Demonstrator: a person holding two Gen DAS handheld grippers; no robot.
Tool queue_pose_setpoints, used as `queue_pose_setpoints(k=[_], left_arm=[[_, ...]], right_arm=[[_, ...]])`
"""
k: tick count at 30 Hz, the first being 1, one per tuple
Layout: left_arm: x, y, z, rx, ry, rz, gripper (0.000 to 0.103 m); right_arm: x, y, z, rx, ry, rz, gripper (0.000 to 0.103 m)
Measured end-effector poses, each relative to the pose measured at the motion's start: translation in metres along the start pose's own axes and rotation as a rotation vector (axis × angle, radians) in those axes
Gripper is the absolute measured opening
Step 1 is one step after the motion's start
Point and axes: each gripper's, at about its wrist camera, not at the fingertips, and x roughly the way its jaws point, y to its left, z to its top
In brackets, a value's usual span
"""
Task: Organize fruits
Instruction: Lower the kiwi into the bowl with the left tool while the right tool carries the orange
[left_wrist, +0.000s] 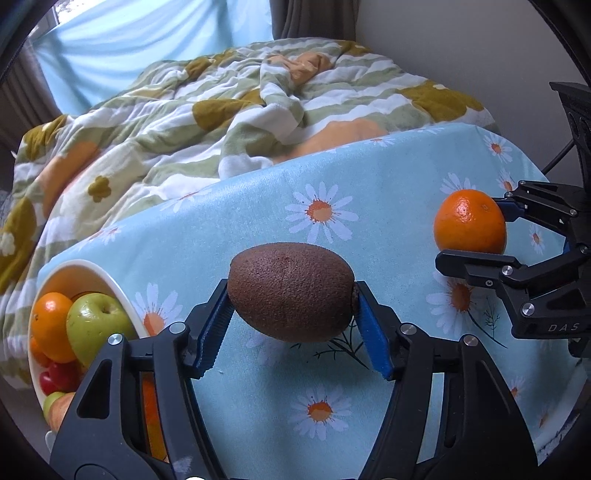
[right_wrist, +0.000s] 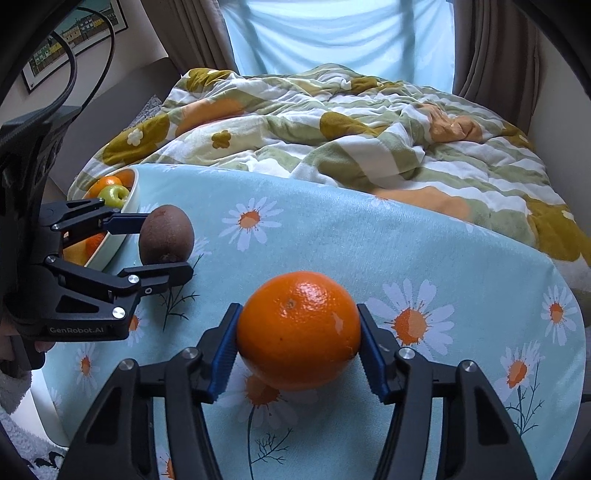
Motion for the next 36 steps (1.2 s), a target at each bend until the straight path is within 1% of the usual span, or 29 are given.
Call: queue_pose_setpoints(k=[5, 10, 14, 19, 26, 31, 36], left_arm=[[-0.024, 0.002, 0.0, -0.025, -0.039, -0.001, 0.069], [-0.053, 0.01, -0.003, -0.052, -0.087, 0.006, 0.069], [-0.079, 0.024, -0.008, -0.078, -0.119, 0.015, 0.069], [-0.107, 0.052, -0.019, -0.103, -0.145, 0.039, 0.069], [-0.127, 0.107, -0.039, -0.141, -0.15, 0.087, 0.069], [-0.131, 0.149, -0.057, -0.163, -0.142, 0.119, 0.069], [-0.122, 0.182, -0.07, -0.17, -0.121, 0.125, 0.069]], right_arm=[[-0.016, 0.006, 0.006, -0.008, -0.015, 0.004, 0.055], [-0.038, 0.021, 0.017, -0.038, -0.034, -0.014, 0.055], [-0.053, 0.035, 0.027, -0.038, -0.05, -0.003, 0.055], [-0.065, 0.063, 0.042, -0.049, -0.069, 0.021, 0.055], [-0.058, 0.116, 0.065, -0.09, -0.087, 0.063, 0.055], [-0.041, 0.152, 0.079, -0.11, -0.095, 0.098, 0.055], [-0.021, 0.179, 0.088, -0.117, -0.089, 0.115, 0.055]])
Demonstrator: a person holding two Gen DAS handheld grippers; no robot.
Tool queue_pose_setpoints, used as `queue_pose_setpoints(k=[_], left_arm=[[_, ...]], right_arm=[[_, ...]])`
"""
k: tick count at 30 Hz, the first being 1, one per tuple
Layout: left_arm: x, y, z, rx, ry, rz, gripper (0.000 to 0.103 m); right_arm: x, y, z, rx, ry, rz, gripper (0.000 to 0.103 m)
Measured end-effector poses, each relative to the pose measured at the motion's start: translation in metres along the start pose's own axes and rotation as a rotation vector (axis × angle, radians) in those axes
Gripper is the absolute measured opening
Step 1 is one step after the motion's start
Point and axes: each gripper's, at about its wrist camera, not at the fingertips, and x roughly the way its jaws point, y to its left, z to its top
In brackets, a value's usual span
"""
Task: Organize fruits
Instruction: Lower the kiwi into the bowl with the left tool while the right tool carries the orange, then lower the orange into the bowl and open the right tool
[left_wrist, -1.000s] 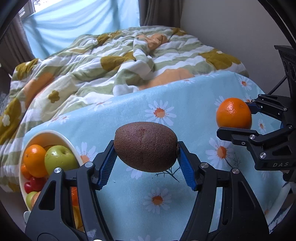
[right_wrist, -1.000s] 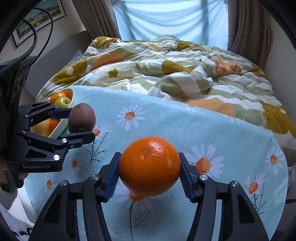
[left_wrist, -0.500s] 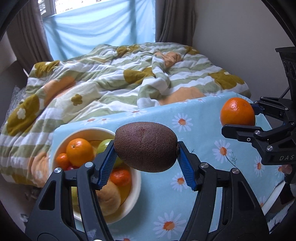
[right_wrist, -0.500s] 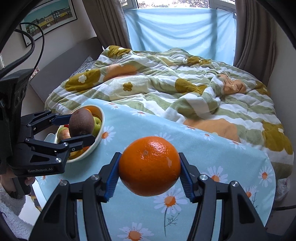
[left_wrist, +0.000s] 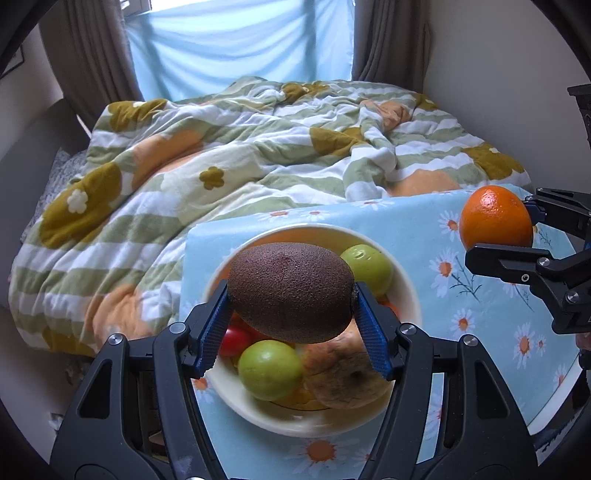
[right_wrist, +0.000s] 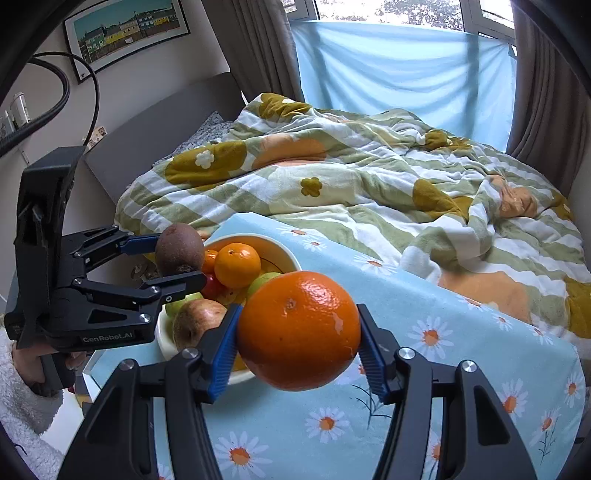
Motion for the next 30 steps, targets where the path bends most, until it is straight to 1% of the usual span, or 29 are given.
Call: queue_pose_setpoints(k=[4, 8, 20, 24, 26, 27, 29, 30], left_arm=[[0.017, 0.019, -0.007, 0.009, 0.035, -0.01, 0.069], [0.033, 0.028, -0.012, 0.027, 0.063, -0.025, 0.069], [0.053, 0.026, -0.012, 0.079, 0.097, -0.073, 0.069], [0.055, 0.028, -0.011, 0.072, 0.106, -0.076, 0.07], [0.057, 0.028, -0.011, 0.072, 0.121, -0.063, 0.07], [0.057, 0.029, -0.012, 0.073, 0.125, -0.053, 0.071], [0.053, 0.028, -0.013, 0.079, 0.114, -0.021, 0.085], [0.049, 0.029, -0.013, 0.08, 0.105, -0.014, 0.098]], right_arm=[[0.017, 0.013, 0.005, 0.007, 0.004, -0.001, 0.055], [0.03, 0.02, 0.007, 0.028, 0.009, -0.007, 0.055], [0.039, 0.027, 0.009, 0.068, 0.008, -0.043, 0.055], [0.036, 0.025, 0.008, 0.081, 0.003, -0.048, 0.055], [0.035, 0.024, 0.008, 0.084, 0.001, -0.05, 0.055], [0.034, 0.024, 0.009, 0.084, 0.0, -0.05, 0.055], [0.032, 0.024, 0.01, 0.085, -0.003, -0.048, 0.055], [0.031, 0.024, 0.01, 0.085, -0.003, -0.047, 0.055]])
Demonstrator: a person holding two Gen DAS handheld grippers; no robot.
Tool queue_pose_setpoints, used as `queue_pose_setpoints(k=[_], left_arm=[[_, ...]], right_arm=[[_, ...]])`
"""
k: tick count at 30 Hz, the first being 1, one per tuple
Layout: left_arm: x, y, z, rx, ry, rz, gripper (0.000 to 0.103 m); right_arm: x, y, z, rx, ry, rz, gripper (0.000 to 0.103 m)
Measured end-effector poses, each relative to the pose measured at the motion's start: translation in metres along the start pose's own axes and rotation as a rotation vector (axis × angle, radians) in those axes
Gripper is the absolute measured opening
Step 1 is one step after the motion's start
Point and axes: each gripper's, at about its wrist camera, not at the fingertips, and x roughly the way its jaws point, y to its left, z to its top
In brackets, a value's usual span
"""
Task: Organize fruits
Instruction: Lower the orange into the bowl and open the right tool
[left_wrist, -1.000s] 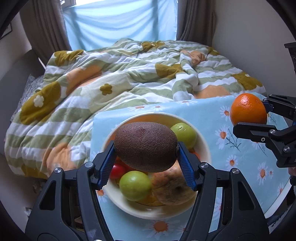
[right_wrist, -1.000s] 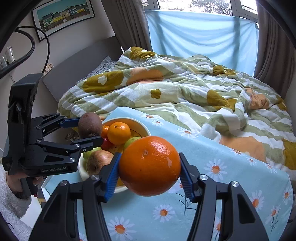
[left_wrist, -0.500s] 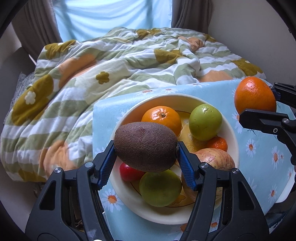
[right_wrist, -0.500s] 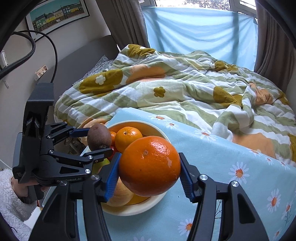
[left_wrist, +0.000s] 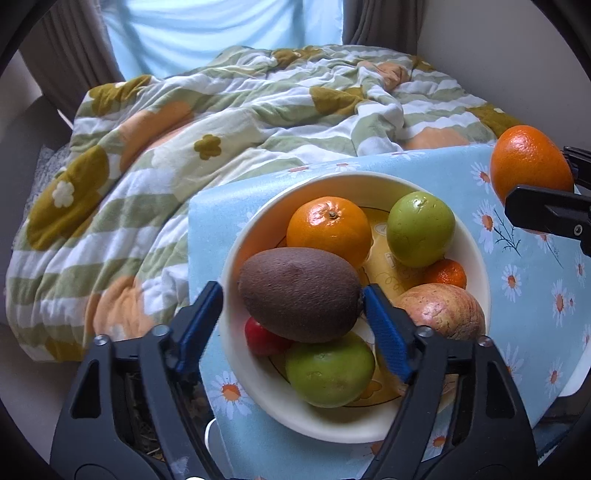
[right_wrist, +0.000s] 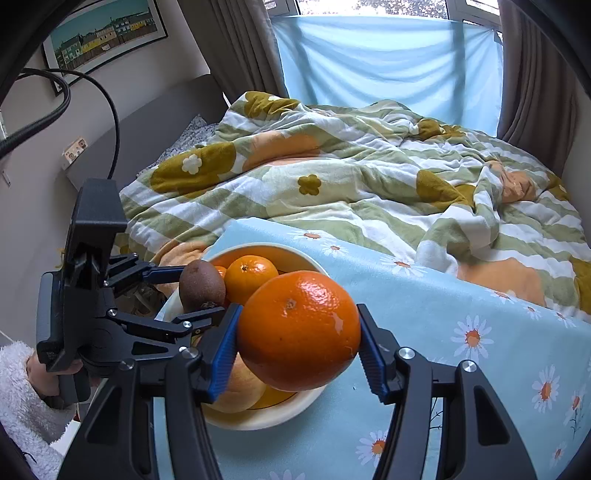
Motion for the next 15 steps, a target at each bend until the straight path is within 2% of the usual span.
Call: queue_pose_setpoints(k=[1, 4, 15], left_arm=[[-0.005, 0.001, 0.0, -0.005, -0.012, -0.011, 0.103], [-0.017, 0.004, -0.001, -0.031, -0.036, -0.031, 0.103], [-0.05, 0.007, -0.016, -0.067, -0.05, -0.018, 0.103]], right_arm=[[-0.001, 0.0, 0.001, 0.0, -0.001, 0.0, 0.055], [-0.003, -0.001, 0.003, -0.003, -0.004, 0.002, 0.055], [0.005, 0.01, 0.013, -0.058, 0.019, 0.043, 0.055]])
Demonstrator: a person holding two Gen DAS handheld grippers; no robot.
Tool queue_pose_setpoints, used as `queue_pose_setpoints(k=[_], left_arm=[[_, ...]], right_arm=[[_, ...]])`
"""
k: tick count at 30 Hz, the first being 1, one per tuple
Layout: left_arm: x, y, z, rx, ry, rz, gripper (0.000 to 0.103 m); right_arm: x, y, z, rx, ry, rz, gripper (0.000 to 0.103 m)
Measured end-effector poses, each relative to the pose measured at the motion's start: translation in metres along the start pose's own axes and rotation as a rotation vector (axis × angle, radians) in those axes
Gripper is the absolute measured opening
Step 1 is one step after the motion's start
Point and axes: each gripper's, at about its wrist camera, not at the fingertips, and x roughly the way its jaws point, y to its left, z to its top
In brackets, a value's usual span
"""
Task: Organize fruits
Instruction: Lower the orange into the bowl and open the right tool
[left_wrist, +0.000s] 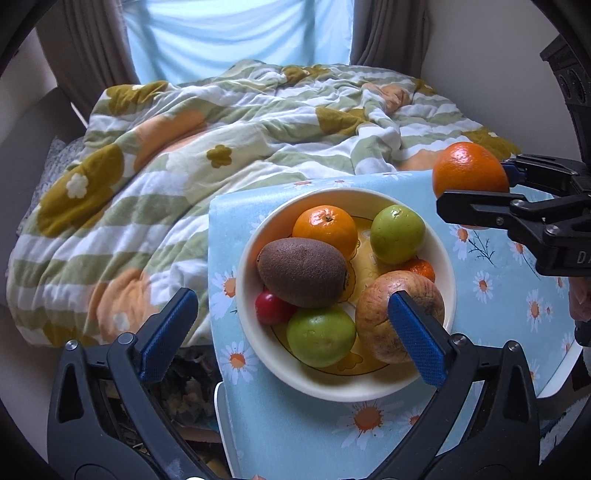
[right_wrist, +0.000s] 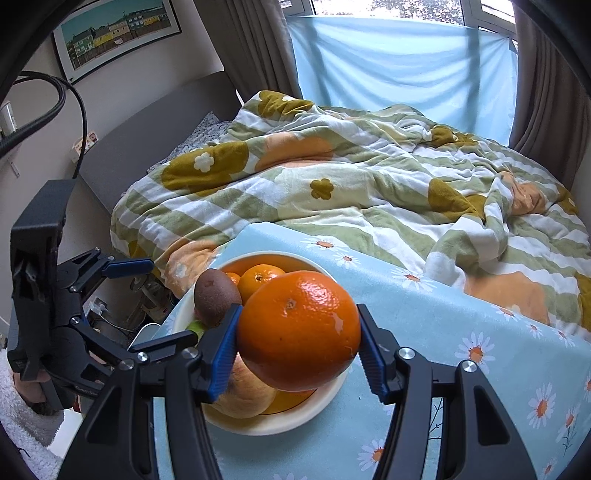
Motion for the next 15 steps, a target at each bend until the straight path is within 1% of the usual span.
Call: queue_pose_setpoints(k=[6, 10, 15], left_arm=[[-0.009, 0.002, -0.012, -0.02, 0.009, 0.014, 0.103], [-0.011, 0.0, -0.019, -0.011, 0.016, 0.031, 0.103], [-0.007, -0.005, -0.026, -0.019, 0.03, 0.021, 0.103]], right_arm=[[0.021, 0.007, 0.007, -0.045, 0.024, 0.038, 0.055], [0.041, 0.009, 0.008, -0.069, 0.047, 0.068, 0.055], [0.058, 0.009, 0.006, -0.081, 0.061, 0.08, 0.055]])
